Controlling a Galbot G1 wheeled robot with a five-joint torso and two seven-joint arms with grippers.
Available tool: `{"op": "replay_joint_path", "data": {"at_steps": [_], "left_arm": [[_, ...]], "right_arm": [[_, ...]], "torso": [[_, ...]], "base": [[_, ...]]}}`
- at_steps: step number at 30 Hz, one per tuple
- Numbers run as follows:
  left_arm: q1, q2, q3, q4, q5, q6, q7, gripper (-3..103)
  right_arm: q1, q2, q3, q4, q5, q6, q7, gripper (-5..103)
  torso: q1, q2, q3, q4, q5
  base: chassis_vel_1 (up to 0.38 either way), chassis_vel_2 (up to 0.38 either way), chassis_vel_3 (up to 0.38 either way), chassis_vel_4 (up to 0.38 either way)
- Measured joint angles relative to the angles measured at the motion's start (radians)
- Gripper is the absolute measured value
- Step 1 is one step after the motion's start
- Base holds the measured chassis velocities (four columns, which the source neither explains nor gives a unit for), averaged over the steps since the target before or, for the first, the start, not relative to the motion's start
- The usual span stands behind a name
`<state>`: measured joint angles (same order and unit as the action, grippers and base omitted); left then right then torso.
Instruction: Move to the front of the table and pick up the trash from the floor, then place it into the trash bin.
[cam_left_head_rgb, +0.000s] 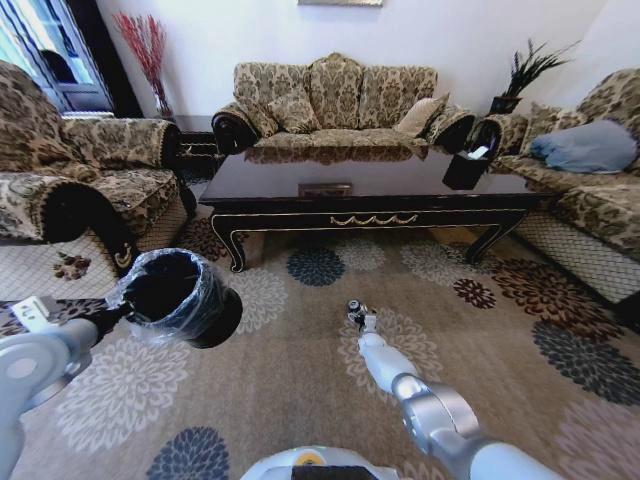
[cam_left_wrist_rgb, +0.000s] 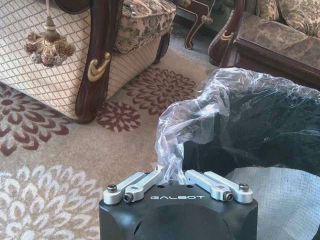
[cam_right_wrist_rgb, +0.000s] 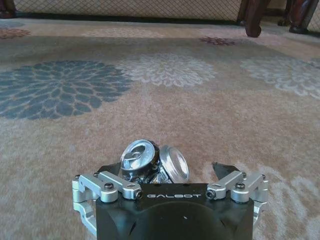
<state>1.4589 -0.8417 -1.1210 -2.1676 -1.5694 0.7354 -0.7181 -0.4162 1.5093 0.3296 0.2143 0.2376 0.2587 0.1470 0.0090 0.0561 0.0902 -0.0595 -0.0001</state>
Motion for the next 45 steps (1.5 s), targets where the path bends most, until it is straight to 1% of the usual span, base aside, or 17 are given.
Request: {"op": "replay_joint_path", "data": {"at_steps": [4, 8, 10, 14, 18, 21, 24, 29, 34, 38, 45], "left_arm": [[0.005, 0.000, -0.007, -0.005, 0.000, 0.000, 0.000, 2], [0.010, 0.000, -0.014, -0.010, -0.001, 0.000, 0.000, 2], [0.013, 0.000, -0.019, -0.013, -0.002, 0.000, 0.001, 2], [0.014, 0.001, -0.027, -0.015, -0.004, 0.000, 0.002, 2], [0.019, -0.004, -0.034, -0.016, -0.004, 0.000, 0.004, 2], [0.019, -0.007, -0.035, -0.016, -0.004, 0.000, 0.006, 2], [0.018, -0.008, -0.034, -0.014, -0.004, 0.000, 0.007, 2], [0.013, -0.006, -0.023, -0.009, -0.003, 0.000, 0.007, 2], [0.013, -0.002, -0.021, -0.010, -0.001, 0.000, 0.007, 2], [0.019, 0.005, -0.031, -0.010, -0.002, 0.000, 0.007, 2], [0.026, -0.003, -0.034, -0.018, -0.002, 0.000, 0.008, 2]], "right_arm": [[0.019, 0.007, 0.007, -0.023, -0.002, 0.000, -0.017, 100], [0.031, 0.015, -0.003, -0.038, -0.032, 0.000, -0.026, 100], [0.046, 0.022, -0.005, -0.058, -0.070, 0.000, -0.028, 100], [0.070, 0.036, -0.004, -0.076, -0.092, -0.006, -0.027, 100], [0.095, 0.054, -0.006, -0.096, -0.103, -0.037, -0.003, 100], [0.099, 0.058, -0.006, -0.103, -0.103, -0.057, 0.009, 100], [0.097, 0.054, -0.006, -0.105, -0.097, -0.054, 0.007, 100], [0.084, 0.048, -0.010, -0.094, -0.032, 0.005, -0.032, 100], [0.084, 0.044, -0.024, -0.098, -0.026, 0.007, -0.031, 100], [0.084, 0.037, -0.023, -0.102, -0.025, 0.007, -0.034, 100], [0.069, 0.030, -0.019, -0.105, -0.027, 0.006, -0.029, 100]], "torso": [[0.000, 0.000, 0.000, 0.0000, 0.0000], [0.000, 0.000, 0.000, 0.0001, 0.0000], [0.000, 0.000, 0.000, 0.0001, 0.0000], [0.000, 0.000, 0.000, 0.0001, 0.0000], [0.000, 0.000, 0.000, 0.0003, -0.0001], [0.000, 0.000, 0.000, 0.0004, 0.0000], [0.000, 0.000, 0.000, 0.0001, 0.0000], [0.000, 0.000, 0.000, -0.0001, 0.0000], [0.000, 0.000, 0.000, 0.0003, 0.0000], [0.000, 0.000, 0.000, 0.0000, 0.0001], [0.000, 0.000, 0.000, 0.0004, 0.0001]], "base": [[0.000, 0.000, 0.000, 0.000], [0.000, 0.000, 0.000, 0.000], [0.000, 0.000, 0.000, 0.000], [0.000, 0.000, 0.000, 0.000], [0.000, 0.000, 0.000, 0.000], [0.000, 0.000, 0.000, 0.000], [0.000, 0.000, 0.000, 0.000], [0.000, 0.000, 0.000, 0.000], [0.000, 0.000, 0.000, 0.000], [0.000, 0.000, 0.000, 0.000], [-0.027, 0.019, 0.022, -0.021]]}}
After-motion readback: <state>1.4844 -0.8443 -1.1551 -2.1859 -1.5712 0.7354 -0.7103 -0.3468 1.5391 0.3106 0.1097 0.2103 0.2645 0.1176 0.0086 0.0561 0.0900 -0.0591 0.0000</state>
